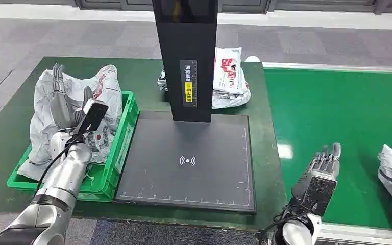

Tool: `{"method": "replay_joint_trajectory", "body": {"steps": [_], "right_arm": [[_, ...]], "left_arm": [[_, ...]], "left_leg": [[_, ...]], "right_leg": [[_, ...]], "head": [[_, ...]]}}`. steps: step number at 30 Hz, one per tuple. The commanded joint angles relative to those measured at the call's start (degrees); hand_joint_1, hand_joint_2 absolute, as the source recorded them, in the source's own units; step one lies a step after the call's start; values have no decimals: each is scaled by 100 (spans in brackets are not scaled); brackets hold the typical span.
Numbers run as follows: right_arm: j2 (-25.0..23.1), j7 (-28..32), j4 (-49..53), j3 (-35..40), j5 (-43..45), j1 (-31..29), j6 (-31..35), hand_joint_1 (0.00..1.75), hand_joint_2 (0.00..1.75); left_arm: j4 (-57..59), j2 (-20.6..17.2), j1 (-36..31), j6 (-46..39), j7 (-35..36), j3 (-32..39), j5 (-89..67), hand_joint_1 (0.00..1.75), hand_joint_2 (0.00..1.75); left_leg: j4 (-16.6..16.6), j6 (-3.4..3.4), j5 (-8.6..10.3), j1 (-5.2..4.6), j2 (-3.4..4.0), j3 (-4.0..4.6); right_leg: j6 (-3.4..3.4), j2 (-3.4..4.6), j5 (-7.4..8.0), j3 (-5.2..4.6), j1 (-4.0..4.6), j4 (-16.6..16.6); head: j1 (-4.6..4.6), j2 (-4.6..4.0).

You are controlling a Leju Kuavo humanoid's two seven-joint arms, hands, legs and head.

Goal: Moved the parcel from conveyor to table for the left to box.

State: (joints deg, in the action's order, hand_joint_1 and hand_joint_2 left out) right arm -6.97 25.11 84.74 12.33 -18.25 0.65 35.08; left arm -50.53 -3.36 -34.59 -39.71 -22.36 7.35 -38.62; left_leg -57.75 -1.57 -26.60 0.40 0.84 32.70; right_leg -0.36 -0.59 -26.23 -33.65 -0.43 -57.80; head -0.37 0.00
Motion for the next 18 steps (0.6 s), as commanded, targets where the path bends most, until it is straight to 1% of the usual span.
{"method": "replay_joint_trajectory", "body": {"steps": [1,2,3,5,7,8,9,10,12,15,16,17,18], "right_arm": [[181,-52,-152,-130,142,42,-25,0,0],[189,-83,-155,-179,201,5,-92,0,0],[202,-91,-155,-257,212,-58,-85,0,0],[234,-113,-173,-296,221,-135,-119,0,0],[236,-119,-175,-301,223,-145,-126,0,0],[233,-123,-219,-330,215,-185,-113,0,0],[253,-133,-267,-363,201,-234,-103,0,0],[282,-195,-353,-408,169,-337,-111,0,0],[388,-372,-645,-566,80,-626,-94,0,0],[553,-510,-1085,-828,-132,-817,-25,0,0],[638,-567,-1245,-874,-293,-795,-3,0,0],[691,-584,-1439,-961,-453,-753,70,0,175],[724,-565,-1643,-1005,-544,-794,81,0,175]], "left_arm": [[-69,371,-13,425,-40,-394,612,0,0],[-58,387,-51,671,87,-543,753,0,0],[-70,481,-118,1170,115,-635,1174,0,0],[-64,547,-173,1282,113,-733,1257,0,0],[-64,557,-181,1273,121,-742,1260,0,0],[-171,507,-131,1919,-92,-887,1695,0,0],[-247,538,-83,2192,-176,-974,1900,0,0],[-348,560,-34,2585,-303,-1219,2009,0,0],[-421,834,3,3011,-301,-1597,2122,0,0],[-275,1178,135,3248,-222,-2149,2216,0,0],[-169,1248,218,3335,-228,-2270,2328,0,175],[-30,1299,348,3367,-358,-2411,2481,0,175],[91,1337,450,3364,-448,-2486,2624,0,175]], "left_leg": [[11,8,6,2,-29,-4],[9,7,6,1,-26,-2],[1,5,3,2,-22,3],[0,9,10,2,-41,11],[-3,7,7,1,-27,10],[-1,9,10,2,-31,12],[6,12,15,3,-36,9],[-2,6,4,1,-14,8],[3,10,9,2,-22,7],[7,12,12,-2,-35,1],[6,12,11,-4,-43,0],[15,19,18,-3,-59,-5],[14,18,15,-5,-57,-11]], "right_leg": [[5,-18,1,16,2,18],[5,-16,2,12,1,15],[3,-16,-1,5,1,5],[6,-30,2,3,2,9],[5,-19,3,-2,1,4],[6,-20,6,0,1,8],[8,-20,12,6,3,18],[4,-9,4,-1,1,5],[8,-12,8,4,2,13],[12,-28,9,13,-3,19],[12,-36,6,16,-5,16],[16,-48,10,29,-4,32],[15,-49,8,34,-5,30]], "head": [[0,0],[-2,0],[-2,0],[-2,0],[0,0],[0,0],[-2,0],[0,0],[0,0],[-4,0],[-2,0],[-2,0],[0,0]]}}
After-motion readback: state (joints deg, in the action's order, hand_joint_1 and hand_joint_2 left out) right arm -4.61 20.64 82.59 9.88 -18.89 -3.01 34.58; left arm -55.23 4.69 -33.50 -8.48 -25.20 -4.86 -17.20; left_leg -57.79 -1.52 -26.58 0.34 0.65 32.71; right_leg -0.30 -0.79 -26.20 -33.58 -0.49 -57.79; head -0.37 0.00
